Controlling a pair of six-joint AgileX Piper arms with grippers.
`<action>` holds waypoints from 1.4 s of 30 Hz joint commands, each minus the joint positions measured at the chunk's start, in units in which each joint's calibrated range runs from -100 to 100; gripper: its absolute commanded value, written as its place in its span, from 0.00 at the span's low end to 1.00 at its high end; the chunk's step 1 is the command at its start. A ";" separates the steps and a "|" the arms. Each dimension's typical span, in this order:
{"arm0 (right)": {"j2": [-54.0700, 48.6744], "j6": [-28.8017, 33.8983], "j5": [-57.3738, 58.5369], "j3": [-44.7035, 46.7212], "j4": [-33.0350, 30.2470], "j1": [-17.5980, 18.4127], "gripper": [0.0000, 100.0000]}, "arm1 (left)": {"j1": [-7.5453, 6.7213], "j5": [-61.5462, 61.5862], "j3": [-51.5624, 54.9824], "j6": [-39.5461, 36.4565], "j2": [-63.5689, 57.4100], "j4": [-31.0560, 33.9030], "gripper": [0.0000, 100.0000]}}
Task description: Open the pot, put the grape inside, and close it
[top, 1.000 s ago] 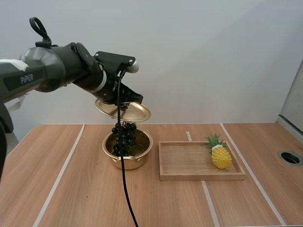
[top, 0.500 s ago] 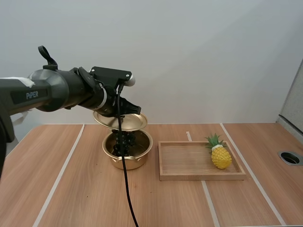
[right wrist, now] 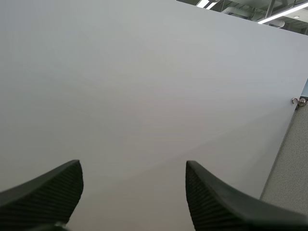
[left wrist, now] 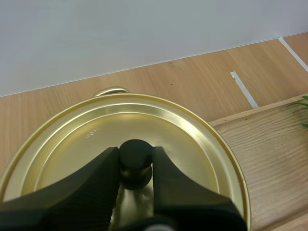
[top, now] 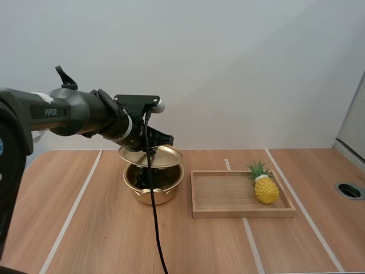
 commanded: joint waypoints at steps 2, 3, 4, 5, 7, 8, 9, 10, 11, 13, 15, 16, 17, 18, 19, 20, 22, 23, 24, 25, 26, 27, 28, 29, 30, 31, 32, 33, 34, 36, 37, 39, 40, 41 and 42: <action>-0.63 0.37 0.15 -0.20 -0.46 -0.16 1.00 | 0.03 -3.34 2.49 0.10 1.25 -1.40 0.00; -0.63 0.37 0.15 -0.20 -0.46 -0.16 1.00 | 0.03 -4.44 3.31 0.68 1.72 -1.40 0.00; -0.63 0.37 0.15 -0.20 -0.46 -0.16 1.00 | 0.03 -5.55 4.08 1.18 2.13 -1.40 0.00; -0.63 0.37 0.15 -0.20 -0.46 -0.16 1.00 | 0.03 -6.59 4.79 1.43 2.53 -1.40 0.00; -0.63 0.37 0.15 -0.20 -0.46 -0.16 1.00 | 0.03 -7.83 5.80 2.14 2.84 -1.40 0.00; -0.63 0.37 0.15 -0.20 -0.46 -0.16 1.00 | 0.03 -8.78 6.12 2.24 2.84 -1.40 0.00; -0.63 0.37 0.15 -0.20 -0.46 -0.16 1.00 | 0.03 -8.95 6.25 2.24 2.84 -1.40 0.00; -0.63 0.37 0.18 -0.20 -0.34 -0.16 1.00 | 0.03 -8.95 6.25 2.24 2.84 -1.40 0.00; -0.63 0.37 0.18 -0.20 -0.07 -0.16 1.00 | 0.03 -8.58 6.24 2.24 2.84 -1.40 0.00; -0.63 0.37 0.18 -0.20 0.48 -0.16 1.00 | 0.03 -7.07 6.24 2.24 2.84 -1.40 0.00; -0.63 0.37 0.18 -0.20 0.48 -0.16 1.00 | 0.03 -4.99 6.24 2.24 2.84 -1.40 0.00; -0.63 0.37 0.18 -0.20 0.48 -0.16 1.00 | 0.03 -3.86 6.24 2.24 2.84 -1.40 0.00; -0.63 0.37 0.18 -0.20 0.48 -0.16 1.00 | 0.03 -3.23 6.24 2.24 2.84 -1.40 0.00; -0.63 0.37 0.18 -0.20 0.48 -0.16 1.00 | 0.03 -2.56 6.24 2.24 2.84 -1.40 0.00; -0.63 0.37 0.18 -0.20 0.48 -0.16 1.00 | 0.03 -0.93 6.24 2.24 2.84 -1.82 0.00; -0.63 0.37 0.18 -0.20 0.57 -0.16 1.00 | 0.03 -0.16 6.24 2.78 2.84 -2.63 0.00; -0.63 0.37 0.18 -0.20 0.94 -0.16 1.00 | 0.03 1.25 6.24 5.47 2.84 -5.46 0.00; -0.63 0.37 0.18 -0.20 1.25 -0.16 1.00 | 0.03 2.75 6.24 6.96 2.84 -7.32 0.00; -0.63 0.37 0.18 -0.20 1.25 -0.16 1.00 | 0.03 3.20 6.24 7.85 2.58 -8.87 0.00; -0.63 0.37 0.18 -0.20 1.25 -0.16 1.00 | 0.03 3.19 6.24 7.97 2.42 -9.64 0.00; -0.63 0.37 0.18 -0.20 1.25 -0.16 1.00 | 0.03 2.79 6.24 8.17 2.16 -10.02 0.00; -0.63 0.37 0.18 -0.20 1.25 -0.16 1.00 | 0.03 1.82 6.24 8.27 1.80 -10.13 0.00; -0.63 0.37 0.18 -0.20 1.25 -0.16 1.00 | 0.03 0.79 6.11 8.58 1.09 -10.13 0.00; -0.63 0.37 0.18 -0.20 1.25 -0.16 1.00 | 0.03 -0.42 6.02 8.75 0.58 -10.13 0.00; -0.63 0.37 0.18 -0.20 1.25 -0.16 1.00 | 0.03 -2.57 6.02 8.75 -0.22 -10.13 0.00; -0.63 0.37 0.18 -0.20 1.25 -0.16 1.00 | 0.03 -4.82 6.02 8.75 -0.97 -10.13 0.00; -0.63 0.37 0.18 -0.20 1.35 -0.16 1.00 | 0.03 -6.92 6.02 8.75 -1.50 -10.13 0.00; -0.63 0.37 0.18 -0.20 1.48 -0.16 1.00 | 0.03 -8.63 6.02 8.75 -1.97 -10.13 0.00; -0.63 0.37 0.18 -0.20 1.51 -0.16 1.00 | 0.03 -9.64 6.02 8.75 -2.40 -10.13 0.00; -0.63 0.37 0.18 -0.20 1.69 -0.16 1.00 | 0.03 -10.01 6.02 8.75 -2.67 -10.13 0.00; -0.63 0.37 0.18 -0.20 1.74 -0.16 1.00 | 0.03 -10.01 6.02 8.75 -2.67 -10.13 0.01; -0.63 0.37 0.18 -0.20 1.74 -0.16 1.00 | 0.03 -10.20 6.02 8.75 -2.67 -10.13 0.12; -0.63 0.37 0.18 -0.20 1.74 -0.16 1.00 | 0.03 -10.20 6.02 8.75 -2.67 -10.13 0.23; -0.63 0.37 0.18 -0.20 1.74 -0.16 1.00 | 0.03 -9.85 6.02 8.75 -2.67 -10.13 0.38; -0.63 0.37 0.18 -0.20 1.74 -0.16 1.00 | 0.03 -9.46 6.02 8.75 -2.67 -10.13 0.53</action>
